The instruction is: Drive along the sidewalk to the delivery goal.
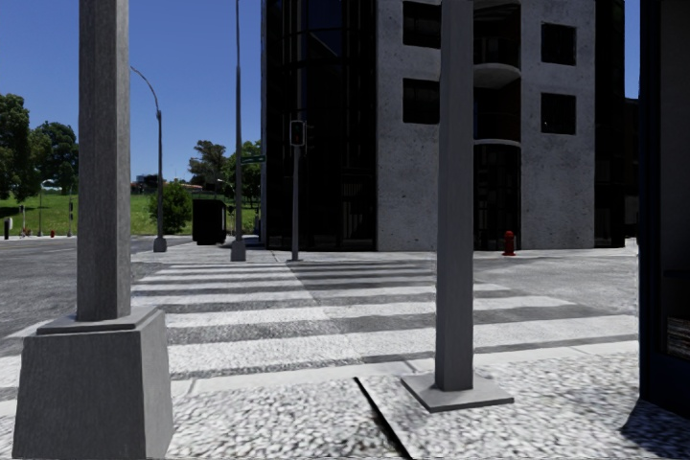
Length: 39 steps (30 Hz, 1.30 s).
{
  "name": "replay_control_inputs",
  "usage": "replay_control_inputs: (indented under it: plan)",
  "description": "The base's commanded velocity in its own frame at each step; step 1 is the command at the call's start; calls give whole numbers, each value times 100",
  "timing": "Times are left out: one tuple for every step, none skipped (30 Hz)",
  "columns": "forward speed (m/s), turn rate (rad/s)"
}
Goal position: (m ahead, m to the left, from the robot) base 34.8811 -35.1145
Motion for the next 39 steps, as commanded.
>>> replay_control_inputs:
  plan:
    - [110,0]
    - [110,0]
    - [110,0]
    - [110,0]
    - [110,0]
    - [110,0]
    - [110,0]
    - [110,0]
    - [110,0]
    - [110,0]
    - [110,0]
    - [110,0]
    - [110,0]
    - [110,0]
    - [110,0]
    - [110,0]
    - [110,6]
    - [110,60]
    - [110,74]
    - [110,82]
    - [110,82]
    - [110,84]
    - [110,84]
    - [110,84]
    - [110,83]
    - [110,64]
    - [110,64]
    - [110,48]
    - [110,34]
    - [110,10]
    - [110,1]
    - [110,0]
    - [110,0]
    - [110,0]
    - [110,0]
    - [110,0]
    - [110,0]
    - [110,0]
    - [110,0]
